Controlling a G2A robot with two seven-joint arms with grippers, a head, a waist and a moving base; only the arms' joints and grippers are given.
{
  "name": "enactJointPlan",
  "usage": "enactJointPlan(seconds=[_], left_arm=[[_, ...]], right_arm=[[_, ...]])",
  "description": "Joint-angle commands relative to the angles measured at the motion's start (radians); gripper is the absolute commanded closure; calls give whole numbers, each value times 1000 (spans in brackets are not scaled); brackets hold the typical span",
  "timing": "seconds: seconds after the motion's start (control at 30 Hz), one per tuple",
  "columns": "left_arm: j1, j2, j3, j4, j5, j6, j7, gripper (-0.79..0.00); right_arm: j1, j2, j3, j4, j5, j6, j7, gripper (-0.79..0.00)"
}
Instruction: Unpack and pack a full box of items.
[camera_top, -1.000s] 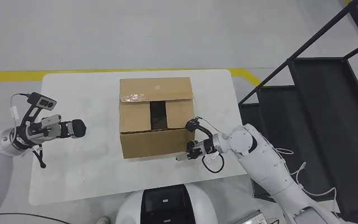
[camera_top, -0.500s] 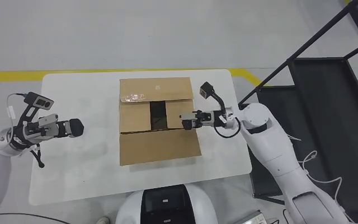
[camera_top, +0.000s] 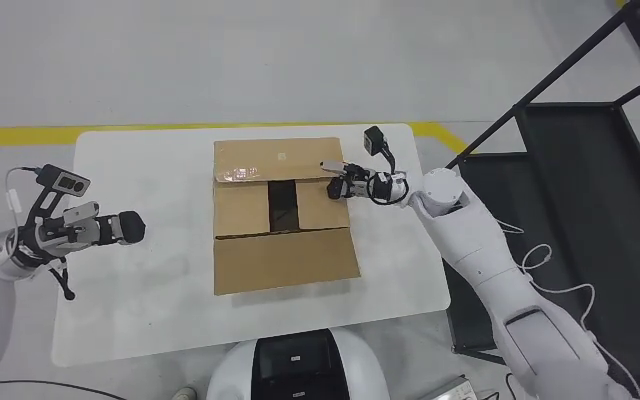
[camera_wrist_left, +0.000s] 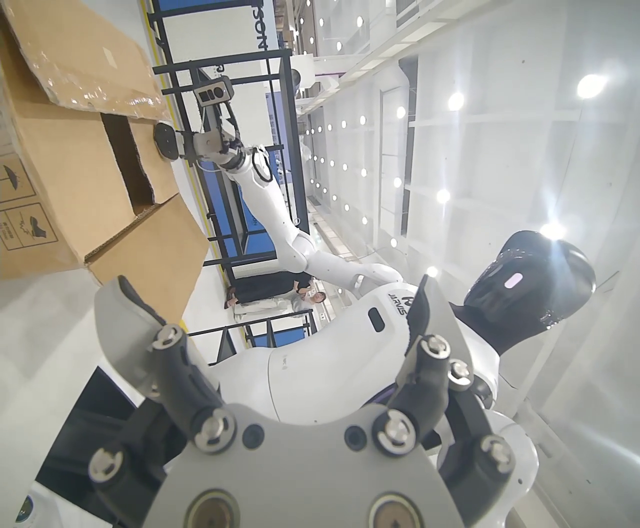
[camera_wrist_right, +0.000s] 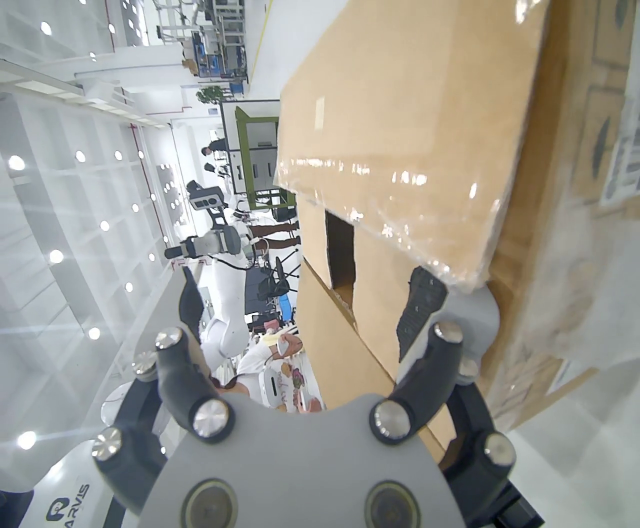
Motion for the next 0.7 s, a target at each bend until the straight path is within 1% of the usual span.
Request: enactJointPlan(seconds=[0.0,0.1,0.27,0.37,0.47,0.67], left_arm=[[-1,-1,2,-4,4,3,3,-785],[-1,-3,3,-9,7,5,5,-785],[2,-4,-4,-14,19,9,7,-785],[4,-5,-8,-17,26,13,9,-785],[3,-3,-21,-30,34,17,10,-785],[29,3,-74,-46,44,22,7,-785]], right_arm=[[20,-6,1,23,27,-22,-15,-785],[47,-22,-5,53,111,-70,-4,-785],[112,-55,-46,110,172,-169,-14,-785],[159,-84,-85,181,191,-217,-71,-785],[216,-121,-133,288,194,-258,-160,-785],[327,-199,-207,489,214,-346,-274,-785]])
